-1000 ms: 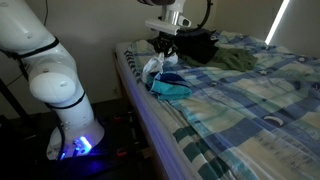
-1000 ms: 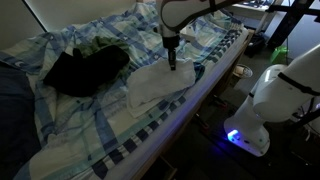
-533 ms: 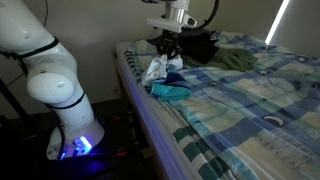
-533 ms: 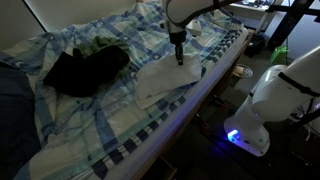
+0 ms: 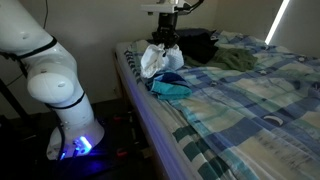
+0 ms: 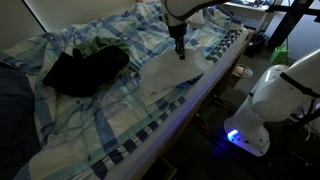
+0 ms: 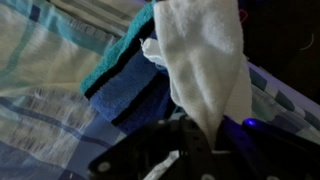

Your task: Move the white cloth to the right side of the bed

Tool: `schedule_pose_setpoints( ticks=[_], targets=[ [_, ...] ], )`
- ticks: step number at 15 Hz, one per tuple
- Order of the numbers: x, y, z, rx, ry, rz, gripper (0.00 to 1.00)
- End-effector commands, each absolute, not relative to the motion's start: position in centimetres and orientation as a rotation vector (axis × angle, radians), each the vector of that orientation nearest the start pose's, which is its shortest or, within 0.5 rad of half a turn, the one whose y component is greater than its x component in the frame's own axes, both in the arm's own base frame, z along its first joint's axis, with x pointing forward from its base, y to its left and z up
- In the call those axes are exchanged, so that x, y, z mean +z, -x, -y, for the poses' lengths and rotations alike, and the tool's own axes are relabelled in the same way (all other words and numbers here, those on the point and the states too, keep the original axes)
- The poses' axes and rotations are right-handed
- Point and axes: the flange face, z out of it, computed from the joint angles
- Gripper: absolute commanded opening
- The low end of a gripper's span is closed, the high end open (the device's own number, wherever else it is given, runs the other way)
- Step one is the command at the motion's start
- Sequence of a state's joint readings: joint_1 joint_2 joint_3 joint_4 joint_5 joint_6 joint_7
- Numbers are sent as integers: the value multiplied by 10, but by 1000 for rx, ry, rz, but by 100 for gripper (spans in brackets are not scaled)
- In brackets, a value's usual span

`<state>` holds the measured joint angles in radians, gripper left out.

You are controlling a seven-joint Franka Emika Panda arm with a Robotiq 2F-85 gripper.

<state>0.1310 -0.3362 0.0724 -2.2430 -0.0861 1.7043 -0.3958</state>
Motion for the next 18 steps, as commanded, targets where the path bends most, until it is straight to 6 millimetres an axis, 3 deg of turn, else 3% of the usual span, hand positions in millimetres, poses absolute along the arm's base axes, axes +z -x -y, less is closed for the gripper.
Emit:
schedule_pose_setpoints(
  ticks=[1, 4, 8, 12, 18],
  targets=[
    [491, -423, -127, 380, 3159, 979, 3],
    [479, -426, -162, 418, 3210, 991, 3],
    [459, -436, -181, 447, 3277, 923, 4],
    [452, -444, -167, 471, 3311, 798, 3],
    [472, -448, -119, 433, 3404, 459, 3]
  ],
)
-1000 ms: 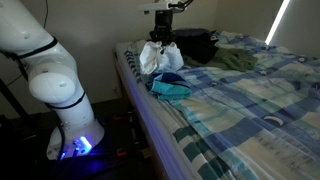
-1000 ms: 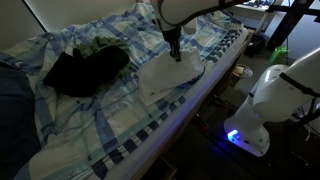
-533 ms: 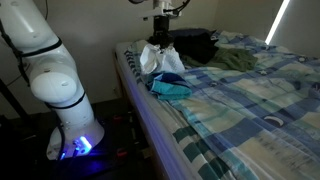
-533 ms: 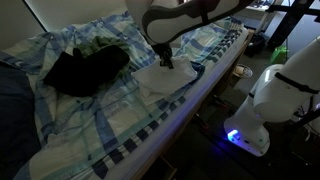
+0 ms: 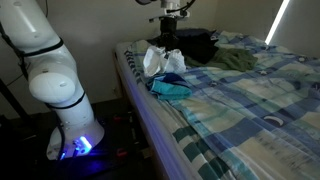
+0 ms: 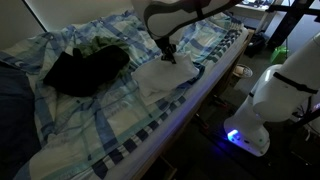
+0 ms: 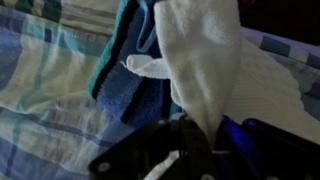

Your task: Move the white cloth to the right side of the bed

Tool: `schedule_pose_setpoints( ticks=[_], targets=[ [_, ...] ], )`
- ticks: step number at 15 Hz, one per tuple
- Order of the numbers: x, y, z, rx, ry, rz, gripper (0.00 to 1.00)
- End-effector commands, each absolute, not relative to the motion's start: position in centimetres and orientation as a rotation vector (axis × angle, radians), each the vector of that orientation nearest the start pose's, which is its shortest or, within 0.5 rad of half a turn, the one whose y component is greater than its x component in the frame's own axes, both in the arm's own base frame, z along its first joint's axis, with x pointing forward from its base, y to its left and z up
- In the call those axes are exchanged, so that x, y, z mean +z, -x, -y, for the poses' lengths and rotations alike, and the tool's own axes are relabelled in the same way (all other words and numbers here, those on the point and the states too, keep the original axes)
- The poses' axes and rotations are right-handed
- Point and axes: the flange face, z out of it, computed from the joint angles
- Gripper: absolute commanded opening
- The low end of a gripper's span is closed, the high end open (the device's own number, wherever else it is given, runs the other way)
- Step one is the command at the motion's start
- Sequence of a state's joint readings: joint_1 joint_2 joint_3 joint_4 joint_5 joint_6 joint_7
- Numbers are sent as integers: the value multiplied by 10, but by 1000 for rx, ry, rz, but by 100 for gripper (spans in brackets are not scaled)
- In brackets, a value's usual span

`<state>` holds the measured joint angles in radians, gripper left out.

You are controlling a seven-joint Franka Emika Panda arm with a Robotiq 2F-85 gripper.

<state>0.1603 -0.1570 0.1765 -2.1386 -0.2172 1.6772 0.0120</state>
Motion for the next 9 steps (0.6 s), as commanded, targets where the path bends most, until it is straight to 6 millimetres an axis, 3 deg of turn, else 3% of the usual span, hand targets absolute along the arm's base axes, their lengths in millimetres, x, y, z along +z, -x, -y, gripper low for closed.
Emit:
schedule_pose_setpoints(
  ticks=[1, 5, 9],
  targets=[
    [475, -448, -114, 419, 3441, 381, 3],
    [467, -450, -119, 371, 3636, 172, 4],
    [440, -453, -147, 359, 3752, 142, 3]
  ],
)
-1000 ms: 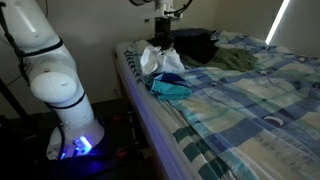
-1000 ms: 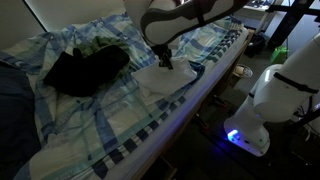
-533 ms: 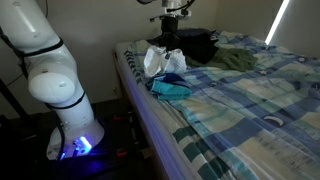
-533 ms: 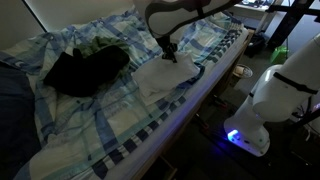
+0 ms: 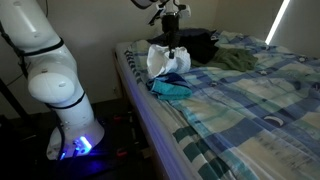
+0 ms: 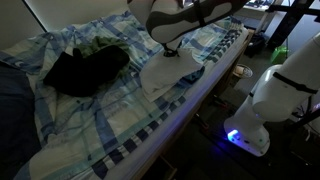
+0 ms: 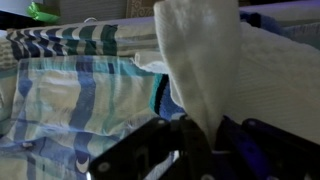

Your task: Move the white cloth to the right side of the bed

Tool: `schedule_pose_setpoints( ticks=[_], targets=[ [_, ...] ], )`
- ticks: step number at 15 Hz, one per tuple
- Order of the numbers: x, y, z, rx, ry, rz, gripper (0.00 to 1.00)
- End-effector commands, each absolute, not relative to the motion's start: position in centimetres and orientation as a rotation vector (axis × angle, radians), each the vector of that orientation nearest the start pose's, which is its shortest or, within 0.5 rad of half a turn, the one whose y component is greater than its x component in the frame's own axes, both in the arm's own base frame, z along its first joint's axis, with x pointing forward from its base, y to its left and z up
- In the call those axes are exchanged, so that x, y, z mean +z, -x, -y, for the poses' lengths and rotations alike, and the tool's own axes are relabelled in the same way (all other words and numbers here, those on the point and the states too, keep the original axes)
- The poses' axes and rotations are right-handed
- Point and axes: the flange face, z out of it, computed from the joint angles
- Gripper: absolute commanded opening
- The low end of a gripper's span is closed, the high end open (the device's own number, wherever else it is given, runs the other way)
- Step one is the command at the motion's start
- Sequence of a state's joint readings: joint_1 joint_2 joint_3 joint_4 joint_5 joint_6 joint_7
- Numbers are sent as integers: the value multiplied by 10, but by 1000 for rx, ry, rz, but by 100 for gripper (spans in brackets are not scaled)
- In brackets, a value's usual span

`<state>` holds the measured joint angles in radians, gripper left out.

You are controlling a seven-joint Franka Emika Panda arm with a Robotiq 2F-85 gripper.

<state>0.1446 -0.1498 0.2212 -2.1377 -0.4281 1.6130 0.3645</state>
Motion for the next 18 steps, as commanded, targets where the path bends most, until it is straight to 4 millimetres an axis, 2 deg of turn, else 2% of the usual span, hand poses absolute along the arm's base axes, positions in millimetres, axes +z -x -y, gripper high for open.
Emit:
schedule_pose_setpoints(
  ticks=[1, 3, 4, 5, 10, 11, 13, 18],
  targets=[
    [433, -454, -155, -233, -2513, -130, 3],
    [424, -453, -168, -242, -2531, -177, 3],
    [427, -449, -159, -258, -2526, -165, 3],
    [423, -449, -162, -265, -2524, -175, 11],
    [422, -450, -159, -270, -2524, -169, 11],
    [422, -450, -159, -270, -2524, -169, 3],
    [424, -452, -167, -271, -2551, -174, 3],
    [433, -456, -201, -349, -2690, -76, 3]
  ],
)
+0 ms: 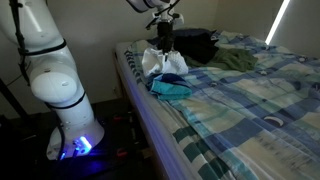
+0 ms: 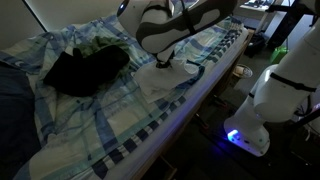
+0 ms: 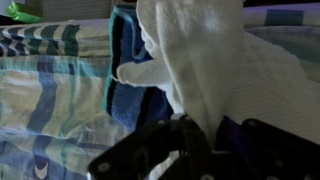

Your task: Move the white cloth to the right side of the bed

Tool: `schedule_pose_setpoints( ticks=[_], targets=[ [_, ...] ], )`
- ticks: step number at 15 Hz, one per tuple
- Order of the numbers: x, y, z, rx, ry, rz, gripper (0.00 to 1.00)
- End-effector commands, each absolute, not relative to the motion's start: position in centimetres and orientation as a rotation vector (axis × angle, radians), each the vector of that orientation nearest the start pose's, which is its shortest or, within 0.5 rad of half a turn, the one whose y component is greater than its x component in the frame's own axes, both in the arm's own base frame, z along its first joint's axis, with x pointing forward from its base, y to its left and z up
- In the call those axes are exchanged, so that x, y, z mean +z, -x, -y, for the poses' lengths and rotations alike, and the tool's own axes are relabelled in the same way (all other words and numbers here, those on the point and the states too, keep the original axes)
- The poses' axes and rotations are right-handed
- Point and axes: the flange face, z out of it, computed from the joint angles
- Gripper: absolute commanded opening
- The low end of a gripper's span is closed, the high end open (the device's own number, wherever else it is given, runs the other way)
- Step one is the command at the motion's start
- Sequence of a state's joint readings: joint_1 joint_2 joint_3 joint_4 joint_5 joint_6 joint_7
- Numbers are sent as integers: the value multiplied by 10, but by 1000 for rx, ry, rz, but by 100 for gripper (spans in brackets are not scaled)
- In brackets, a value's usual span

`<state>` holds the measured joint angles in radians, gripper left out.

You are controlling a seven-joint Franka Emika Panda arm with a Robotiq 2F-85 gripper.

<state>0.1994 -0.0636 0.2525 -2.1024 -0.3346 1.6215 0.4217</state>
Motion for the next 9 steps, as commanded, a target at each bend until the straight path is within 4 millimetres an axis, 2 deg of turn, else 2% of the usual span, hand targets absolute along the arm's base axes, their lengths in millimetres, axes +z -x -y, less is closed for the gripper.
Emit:
schedule_pose_setpoints(
  ticks=[1, 5, 9],
  targets=[
    [435, -458, -207, 445, 3528, 59, 3],
    [433, -474, -221, 366, 3536, -140, 3],
    [418, -492, -224, 353, 3552, -344, 3]
  ],
)
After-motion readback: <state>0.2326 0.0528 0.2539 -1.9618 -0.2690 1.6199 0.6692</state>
